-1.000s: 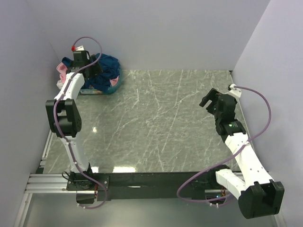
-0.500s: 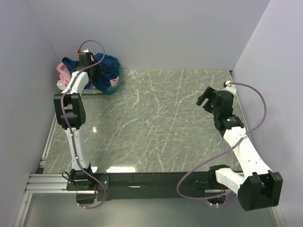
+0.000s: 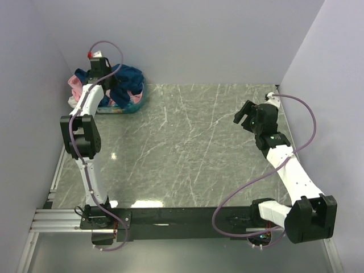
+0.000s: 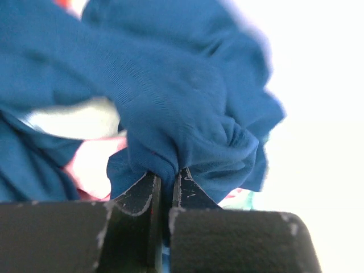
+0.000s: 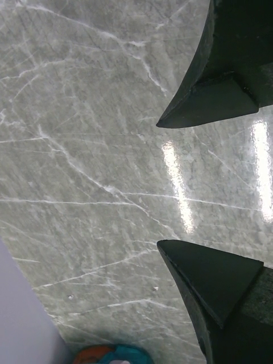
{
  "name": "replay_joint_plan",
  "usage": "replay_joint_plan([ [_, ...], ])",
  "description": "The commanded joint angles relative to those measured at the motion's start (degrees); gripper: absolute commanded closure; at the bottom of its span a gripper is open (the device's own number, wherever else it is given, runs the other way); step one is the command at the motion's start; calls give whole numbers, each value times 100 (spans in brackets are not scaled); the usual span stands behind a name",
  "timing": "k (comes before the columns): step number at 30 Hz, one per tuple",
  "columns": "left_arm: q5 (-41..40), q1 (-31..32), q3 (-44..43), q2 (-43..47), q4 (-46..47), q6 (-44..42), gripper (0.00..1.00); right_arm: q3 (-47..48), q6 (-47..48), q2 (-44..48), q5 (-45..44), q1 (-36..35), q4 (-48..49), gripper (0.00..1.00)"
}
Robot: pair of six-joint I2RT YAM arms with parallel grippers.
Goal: Fold and stack the t-shirts
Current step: Grab the tshirt from the pile
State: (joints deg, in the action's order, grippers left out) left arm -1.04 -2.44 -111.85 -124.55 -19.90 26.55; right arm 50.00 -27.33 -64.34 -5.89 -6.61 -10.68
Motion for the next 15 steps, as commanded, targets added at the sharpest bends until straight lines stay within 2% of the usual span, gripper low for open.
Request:
replay_joint_plan([
  [1,-72,6,-161,932,505,-175,99,335,-61,-88,158,-33,259,15],
  [7,7,6,-460,1196,180,-281,100,397,-123,-193,237,-33,321,17],
  [15,165,6,-399,2074,531,-317,100,423,-88,-97,176,-24,250,18],
])
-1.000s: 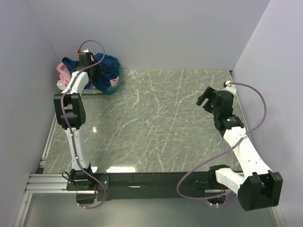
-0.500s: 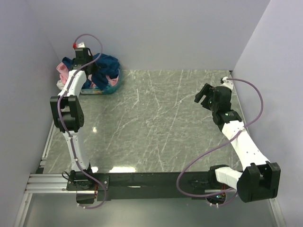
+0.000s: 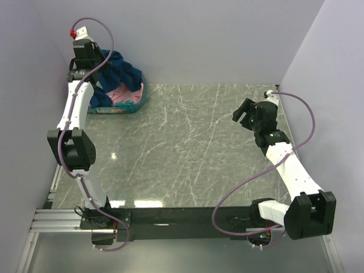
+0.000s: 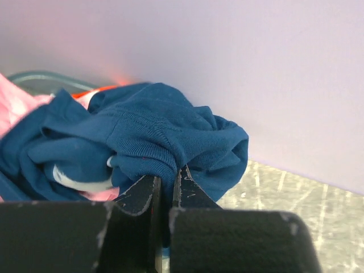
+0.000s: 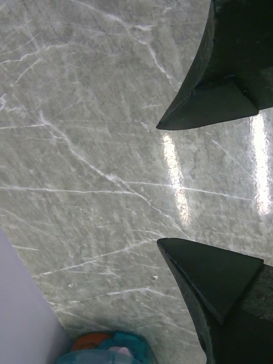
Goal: Fold and stack the t-shirts
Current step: Grab the tshirt from the pile, then move the tshirt to the center of the board
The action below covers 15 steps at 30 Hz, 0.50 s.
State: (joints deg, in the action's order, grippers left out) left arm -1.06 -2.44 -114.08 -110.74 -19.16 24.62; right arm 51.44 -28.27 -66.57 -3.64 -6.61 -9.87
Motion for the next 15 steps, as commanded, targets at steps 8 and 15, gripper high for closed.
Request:
replay_joint_plan([
  [8,721,6,641,2282,1352,-221,100,33,-99,390,-128,-24,231,18],
  [15,1653,364,1080,3180,1722,-159,100,-29,-108,487,-269,-33,240,18],
])
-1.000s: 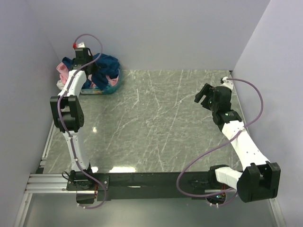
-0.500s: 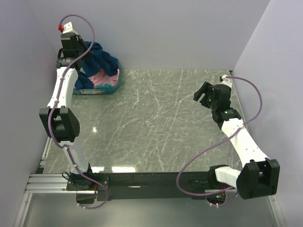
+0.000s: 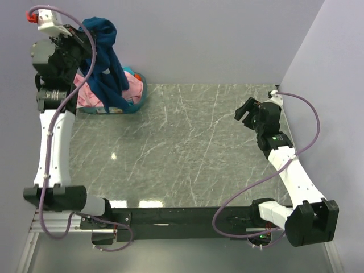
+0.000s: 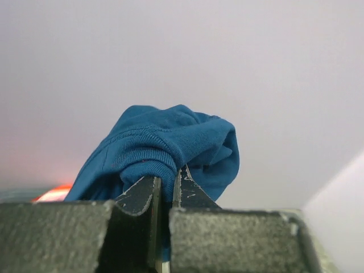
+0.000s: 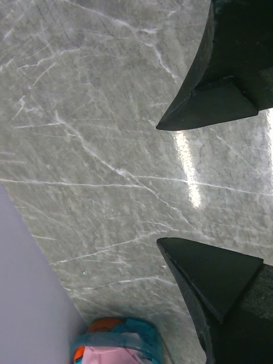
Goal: Fold and stack the t-shirts
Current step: Move the tshirt to the center of the board
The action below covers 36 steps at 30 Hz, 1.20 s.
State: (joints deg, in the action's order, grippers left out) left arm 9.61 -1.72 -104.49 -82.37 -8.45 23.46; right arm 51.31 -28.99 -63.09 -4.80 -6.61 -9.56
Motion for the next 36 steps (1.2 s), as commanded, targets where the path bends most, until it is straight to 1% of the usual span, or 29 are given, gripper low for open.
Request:
replay_joint_plan([
  [1,638,416,139,423,643,-70,100,-7,-36,165,-170,-24,192,18],
  [2,674,531,139,502,625,-87,100,-7,-36,174,-162,-24,192,18],
  [3,761,776,148,511,608,-44,100,-7,-28,183,-179,-33,183,18],
  [5,1060,997,157,459,572,53,100,-16,-80,244,-179,-33,165,18],
  [7,1244,1252,297,371,624,298,100,-68,-115,297,-179,-33,130,18],
  [8,1533,1331,367,214,651,386,100,-95,-141,367,-179,-24,113,19],
  [10,1806,1568,438,-41,503,528,100,-191,-211,464,-214,-33,43,18],
  [12,2079,1796,360,-638,240,484,100,-340,-256,648,-267,-33,-10,19],
  [13,2194,1841,237,-919,-301,449,95,-393,-282,788,-293,-33,-63,19],
  [14,2282,1876,88,-1522,-602,414,85,-455,-282,850,-302,-33,-89,19],
  [15,2230,1929,-253,-1824,-1006,292,73,-551,-274,912,-320,-33,-124,19],
  [16,2117,1955,-404,-2114,-1332,221,50,-595,-265,991,-355,-24,-203,19],
  [17,1907,1991,-536,-2569,-1944,142,42,-648,-230,1105,-355,-33,-247,19],
  [18,1530,2034,-694,-2722,-2159,-33,28,-736,-203,1149,-364,-42,-291,19],
  [19,1361,2052,-687,-2819,-2274,-131,17,-771,-134,1237,-364,-42,-388,19],
  [20,1247,2070,-609,-2837,-2336,-210,13,-806,-107,1264,-364,-42,-432,19],
  [22,921,2088,-109,-2698,-2179,-325,8,-868,-2,1325,-347,-86,-563,20],
  [23,833,2088,84,-2514,-2126,-342,7,-894,25,1334,-320,-103,-582,21],
  [24,737,2088,469,-2417,-2065,-377,7,-929,43,1326,-285,-147,-599,21],
  [26,508,2088,806,-2223,-2125,-421,9,-939,87,1221,-250,-322,-617,22],
  [27,464,2088,1094,-2170,-2196,-465,10,-912,96,1159,-232,-402,-600,22],
  [28,402,2088,1254,-2126,-2301,-483,18,-895,113,993,-241,-507,-591,23],
  [30,358,2088,1744,-1942,-2398,-509,27,-746,139,764,-302,-893,-573,23],
  [32,279,2088,2124,-1679,-2407,-527,29,-605,175,360,-346,-1323,-538,24],
  [33,270,2088,2473,-1590,-2390,-527,30,-448,183,194,-329,-1456,-520,23],
  [34,244,2088,2634,-1520,-2372,-518,31,-368,175,-130,-285,-1553,-468,24],
  [36,305,2088,2986,-1379,-2363,-492,32,-105,157,-448,-198,-1799,-311,24],
])
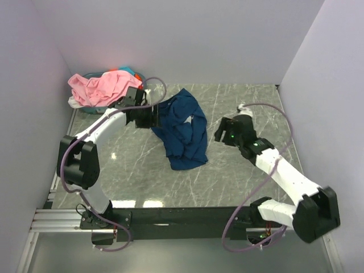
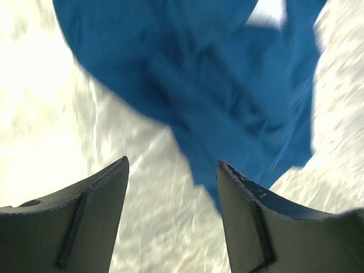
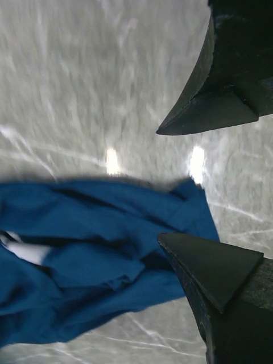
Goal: Fold and stack the t-shirts
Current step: Move the tshirt to the center of the board, then flatten the tshirt out
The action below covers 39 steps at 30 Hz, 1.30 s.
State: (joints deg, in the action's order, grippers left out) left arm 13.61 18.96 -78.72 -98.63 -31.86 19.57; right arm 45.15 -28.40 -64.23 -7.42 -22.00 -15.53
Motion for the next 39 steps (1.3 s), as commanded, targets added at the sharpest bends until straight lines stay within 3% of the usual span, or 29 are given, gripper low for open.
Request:
replay_joint_plan([
  [1,-78,20,506,256,-14,-85,33,608,89,-658,144,-322,340,25],
  [13,1609,-6,1218,-138,1005,644,38,2367,467,-2997,1119,-761,165,30],
  [22,1671,-6,1236,-648,988,758,40,2613,450,-3780,1866,-911,-73,31],
  [31,2049,2,1113,-1183,1472,996,41,2894,537,-4317,2016,-920,-328,34],
  [32,2102,11,1043,-1246,1498,1022,43,2903,555,-4352,2138,-929,-319,36],
  [33,2154,20,1008,-1316,1568,1074,51,2930,581,-4414,2200,-920,-328,48],
  [35,2173,20,903,-1457,1595,1127,64,3000,625,-4467,2280,-920,-389,62],
  [36,2155,20,859,-1501,1560,1154,79,3017,652,-4476,2298,-912,-459,74],
  [39,1883,11,718,-1502,1323,1145,100,3035,661,-4319,2193,-763,-609,94],
])
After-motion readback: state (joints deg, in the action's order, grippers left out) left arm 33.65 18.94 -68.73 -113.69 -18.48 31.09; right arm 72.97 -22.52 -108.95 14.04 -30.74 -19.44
